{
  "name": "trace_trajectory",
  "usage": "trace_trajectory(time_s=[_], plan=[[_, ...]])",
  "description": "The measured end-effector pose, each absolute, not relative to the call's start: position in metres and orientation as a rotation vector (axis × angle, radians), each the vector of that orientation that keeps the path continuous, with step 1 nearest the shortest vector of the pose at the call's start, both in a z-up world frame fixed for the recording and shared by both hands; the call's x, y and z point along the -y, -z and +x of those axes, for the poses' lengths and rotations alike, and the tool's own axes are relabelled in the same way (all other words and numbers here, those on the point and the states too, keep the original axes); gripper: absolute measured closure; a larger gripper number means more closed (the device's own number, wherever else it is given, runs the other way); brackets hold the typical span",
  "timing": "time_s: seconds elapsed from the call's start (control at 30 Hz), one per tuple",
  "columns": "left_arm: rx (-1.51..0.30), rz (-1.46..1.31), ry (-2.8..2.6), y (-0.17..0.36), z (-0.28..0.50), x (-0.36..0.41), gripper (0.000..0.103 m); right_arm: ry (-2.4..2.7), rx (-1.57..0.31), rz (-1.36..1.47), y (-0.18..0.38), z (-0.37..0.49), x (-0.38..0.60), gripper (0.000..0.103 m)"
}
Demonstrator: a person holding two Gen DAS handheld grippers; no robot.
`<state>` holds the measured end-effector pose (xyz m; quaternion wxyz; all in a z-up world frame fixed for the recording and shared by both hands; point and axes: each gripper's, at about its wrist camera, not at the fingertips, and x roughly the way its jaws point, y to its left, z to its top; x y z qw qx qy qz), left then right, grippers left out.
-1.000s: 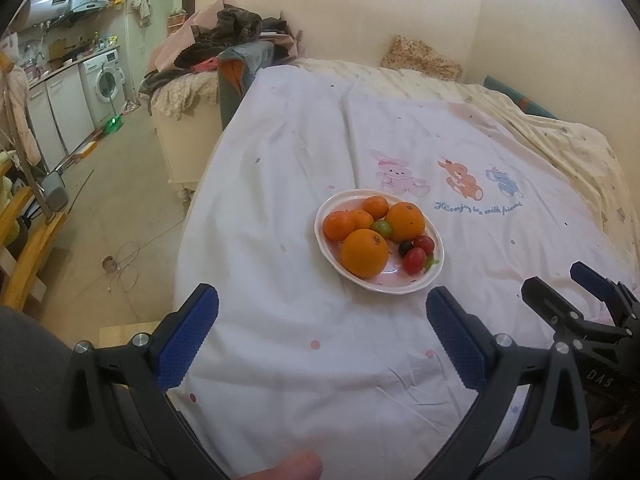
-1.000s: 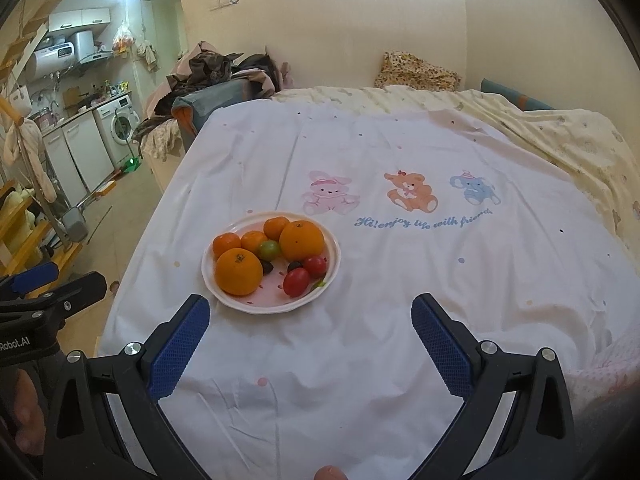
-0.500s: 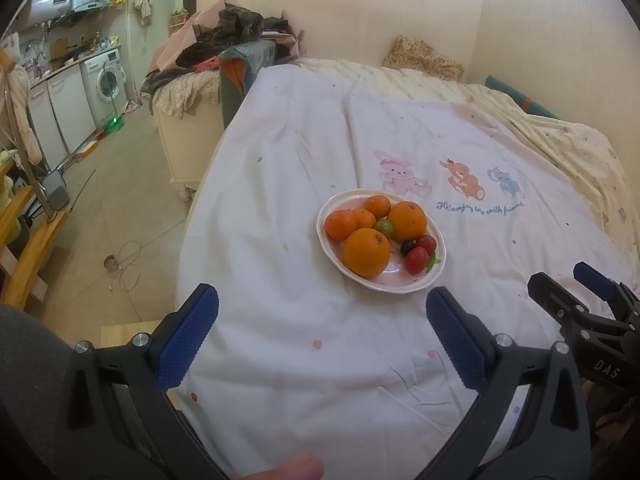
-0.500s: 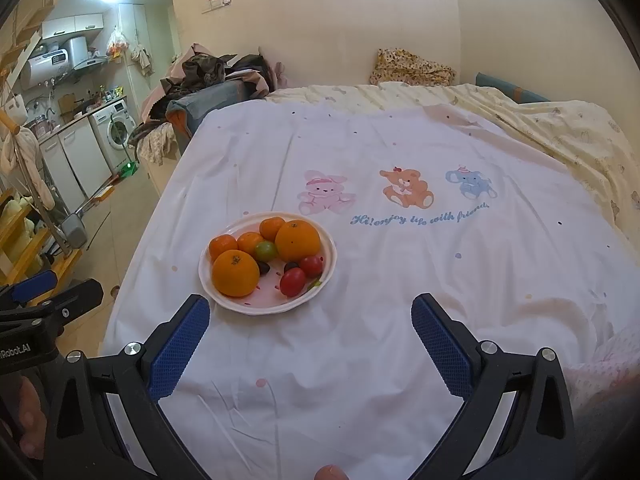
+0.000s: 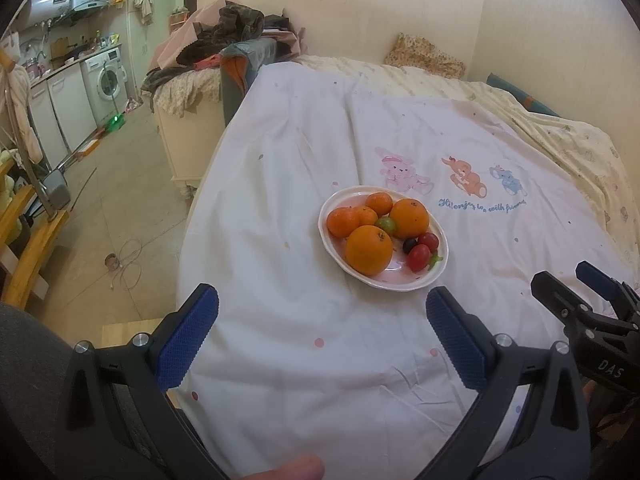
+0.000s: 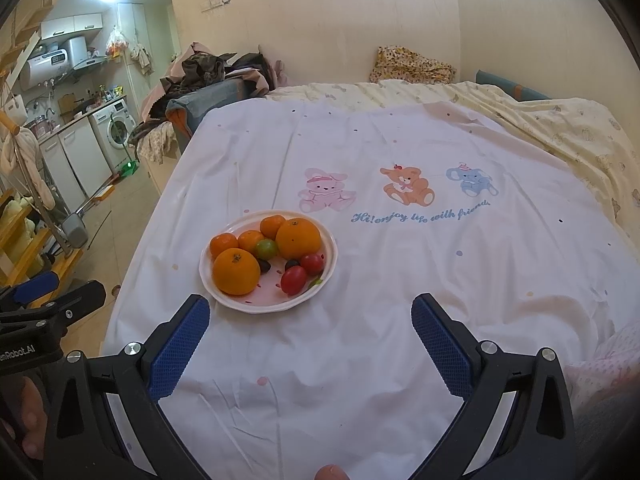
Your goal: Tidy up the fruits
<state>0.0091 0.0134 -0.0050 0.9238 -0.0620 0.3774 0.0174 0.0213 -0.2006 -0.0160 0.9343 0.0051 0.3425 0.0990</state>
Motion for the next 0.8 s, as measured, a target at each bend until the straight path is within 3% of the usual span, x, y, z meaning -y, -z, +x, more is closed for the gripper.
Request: trace_trajectory(time_s=[0.8], plan=[[-0.776, -0.125, -0.027, 0.0065, 0.0094, -0.0149, 0.0, -0.21, -0.698, 0.008, 0.0141, 0.0194, 0.1995, 0.0]])
